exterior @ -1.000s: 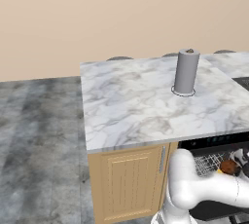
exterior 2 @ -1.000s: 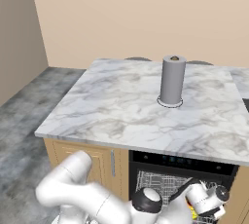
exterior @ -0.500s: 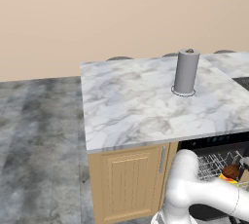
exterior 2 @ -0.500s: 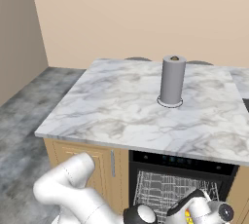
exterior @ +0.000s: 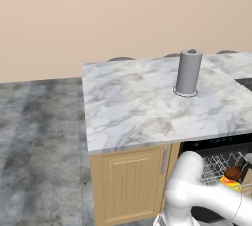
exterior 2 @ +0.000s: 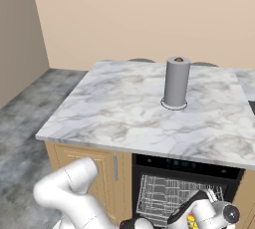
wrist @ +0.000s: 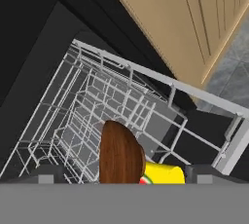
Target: Pick up the cup and bowl from the counter, place them in the dishwasher, and close the dishwasher door.
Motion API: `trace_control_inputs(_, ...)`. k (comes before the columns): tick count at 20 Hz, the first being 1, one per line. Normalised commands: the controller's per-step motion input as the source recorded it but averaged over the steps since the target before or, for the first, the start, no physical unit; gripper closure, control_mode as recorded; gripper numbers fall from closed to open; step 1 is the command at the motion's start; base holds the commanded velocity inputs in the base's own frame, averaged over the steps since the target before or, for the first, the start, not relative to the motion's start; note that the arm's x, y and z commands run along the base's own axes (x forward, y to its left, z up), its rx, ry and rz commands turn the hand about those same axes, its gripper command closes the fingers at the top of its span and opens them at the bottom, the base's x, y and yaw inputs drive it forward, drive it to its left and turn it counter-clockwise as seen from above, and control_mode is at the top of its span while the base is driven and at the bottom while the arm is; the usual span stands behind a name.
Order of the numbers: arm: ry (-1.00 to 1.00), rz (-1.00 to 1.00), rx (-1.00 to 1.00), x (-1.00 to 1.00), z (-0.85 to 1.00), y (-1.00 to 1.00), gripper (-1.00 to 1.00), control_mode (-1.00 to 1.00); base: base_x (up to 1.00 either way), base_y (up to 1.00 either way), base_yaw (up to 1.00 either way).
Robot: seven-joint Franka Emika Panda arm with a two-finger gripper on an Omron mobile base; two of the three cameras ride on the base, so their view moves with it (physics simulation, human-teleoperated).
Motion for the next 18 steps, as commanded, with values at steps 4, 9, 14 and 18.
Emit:
trace_control_inputs(4,-0.01,-0.06,0.07,0.00,0.15,0.20,-1.00,-1.00,0.00,0.00,0.00)
trace_control_inputs(9,-0.01,-0.06,0.11,0.00,0.01,0.02,-1.00,-1.00,0.00,0.00,0.00)
trace_control_inputs(14,-0.04,-0.03,0.10,-0.11,0.00,0.01,-1.00,-1.00,0.00,0.00,0.00)
trace_control_inputs(18,-0.05,-0.02,0.11,-0.18,0.00,0.00,-1.00,-1.00,0.00,0.00,0.00)
